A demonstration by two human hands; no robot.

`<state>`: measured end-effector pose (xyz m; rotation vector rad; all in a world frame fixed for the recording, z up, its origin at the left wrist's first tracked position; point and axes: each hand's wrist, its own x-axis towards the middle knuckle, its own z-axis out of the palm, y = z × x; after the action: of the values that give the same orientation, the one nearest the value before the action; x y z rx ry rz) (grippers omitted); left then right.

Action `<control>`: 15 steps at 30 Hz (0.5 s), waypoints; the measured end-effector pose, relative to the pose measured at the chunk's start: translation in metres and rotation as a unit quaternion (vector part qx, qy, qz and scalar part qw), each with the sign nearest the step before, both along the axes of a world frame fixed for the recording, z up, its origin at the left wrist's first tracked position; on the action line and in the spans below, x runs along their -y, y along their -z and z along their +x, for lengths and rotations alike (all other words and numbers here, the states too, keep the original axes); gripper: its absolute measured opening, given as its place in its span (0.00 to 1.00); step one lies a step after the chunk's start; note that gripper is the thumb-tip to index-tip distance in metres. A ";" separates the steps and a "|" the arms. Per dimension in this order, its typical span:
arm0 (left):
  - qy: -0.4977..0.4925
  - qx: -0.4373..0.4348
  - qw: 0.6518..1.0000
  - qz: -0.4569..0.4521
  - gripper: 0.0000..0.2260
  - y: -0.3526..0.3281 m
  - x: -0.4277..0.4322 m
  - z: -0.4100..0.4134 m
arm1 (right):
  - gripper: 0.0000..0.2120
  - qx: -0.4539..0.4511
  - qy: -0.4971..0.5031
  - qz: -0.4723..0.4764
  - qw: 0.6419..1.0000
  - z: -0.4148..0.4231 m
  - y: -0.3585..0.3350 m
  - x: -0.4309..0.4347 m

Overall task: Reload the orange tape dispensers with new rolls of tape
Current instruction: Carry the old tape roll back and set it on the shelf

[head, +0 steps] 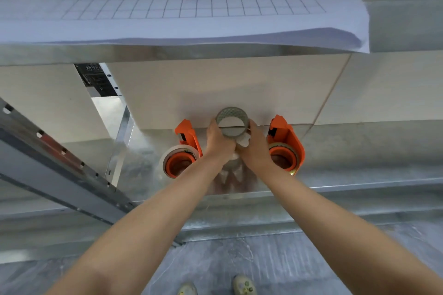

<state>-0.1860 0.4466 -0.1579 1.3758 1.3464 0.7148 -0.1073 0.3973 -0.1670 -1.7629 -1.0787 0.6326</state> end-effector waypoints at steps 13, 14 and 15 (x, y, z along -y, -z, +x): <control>0.117 0.097 0.980 0.126 0.33 -0.046 0.059 0.022 | 0.21 -0.004 0.157 0.089 0.984 0.029 -0.040 0.071; 0.132 0.106 0.978 0.124 0.31 -0.046 0.065 0.027 | 0.22 -0.003 0.171 0.093 0.981 0.033 -0.041 0.079; 0.149 0.105 0.976 0.120 0.32 -0.046 0.071 0.033 | 0.23 0.001 0.186 0.092 0.978 0.036 -0.042 0.089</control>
<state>-0.1531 0.3752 -0.1120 1.6013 0.8840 0.8108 -0.0716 0.3085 -0.1254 -1.7407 -0.7515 0.2896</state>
